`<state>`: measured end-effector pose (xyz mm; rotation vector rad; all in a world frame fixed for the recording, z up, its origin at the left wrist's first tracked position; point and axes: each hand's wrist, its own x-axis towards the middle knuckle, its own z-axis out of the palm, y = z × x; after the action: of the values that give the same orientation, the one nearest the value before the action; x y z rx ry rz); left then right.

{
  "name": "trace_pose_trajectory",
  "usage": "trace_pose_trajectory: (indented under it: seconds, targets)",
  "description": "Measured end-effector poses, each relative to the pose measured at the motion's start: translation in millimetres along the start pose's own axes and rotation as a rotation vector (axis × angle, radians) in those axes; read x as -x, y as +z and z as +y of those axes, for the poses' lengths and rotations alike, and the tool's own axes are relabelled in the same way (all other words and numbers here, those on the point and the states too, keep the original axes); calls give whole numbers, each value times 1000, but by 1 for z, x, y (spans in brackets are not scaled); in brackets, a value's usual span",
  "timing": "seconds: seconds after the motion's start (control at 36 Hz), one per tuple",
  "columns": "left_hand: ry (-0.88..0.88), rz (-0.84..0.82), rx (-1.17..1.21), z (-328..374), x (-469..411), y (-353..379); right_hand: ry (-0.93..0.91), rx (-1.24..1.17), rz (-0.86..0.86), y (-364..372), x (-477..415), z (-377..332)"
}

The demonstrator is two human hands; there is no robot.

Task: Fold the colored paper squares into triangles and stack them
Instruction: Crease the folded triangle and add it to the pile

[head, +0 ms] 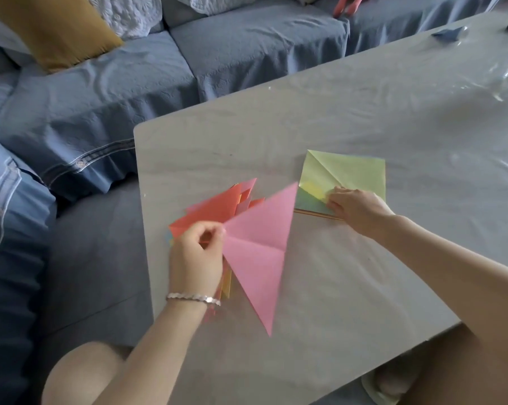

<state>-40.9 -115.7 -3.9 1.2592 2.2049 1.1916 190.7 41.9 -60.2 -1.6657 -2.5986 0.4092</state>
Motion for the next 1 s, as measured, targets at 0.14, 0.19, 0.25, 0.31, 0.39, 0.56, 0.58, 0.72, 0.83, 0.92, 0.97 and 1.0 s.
trace_pose_trajectory:
  seconds: [0.14,0.19,0.25,0.31,0.39,0.56,0.58,0.72,0.83,0.92,0.97,1.0]
  targets:
    - [-25,119,-118,-8,-42,-16,89,33,106,4,10,-9]
    - [-52,121,-221,-20,-55,-18,88,3,176,7,20,-16]
    - [-94,74,-293,-30,-63,-18,54,-52,283,10,32,-22]
    - [-116,30,-419,-37,-64,-15,5,-101,394,15,45,-27]
    - [16,50,-525,-30,-52,-7,-31,-158,493,22,64,-34]
    - [-305,-399,191,11,-15,23,-159,-463,553,27,103,-52]
    - [-399,-430,274,13,-12,27,-183,-500,543,27,109,-54]
    - [-582,-503,379,14,-5,41,-379,-535,454,26,127,-60]
    - [-537,-426,328,3,-8,46,-385,-527,392,30,133,-58]
    - [-504,-395,299,0,-6,41,-263,-559,356,34,134,-57]
    - [-511,-363,299,-5,-6,38,-225,-553,327,36,132,-59]
    - [-525,-349,305,-7,-6,35,-238,-541,308,36,131,-60]
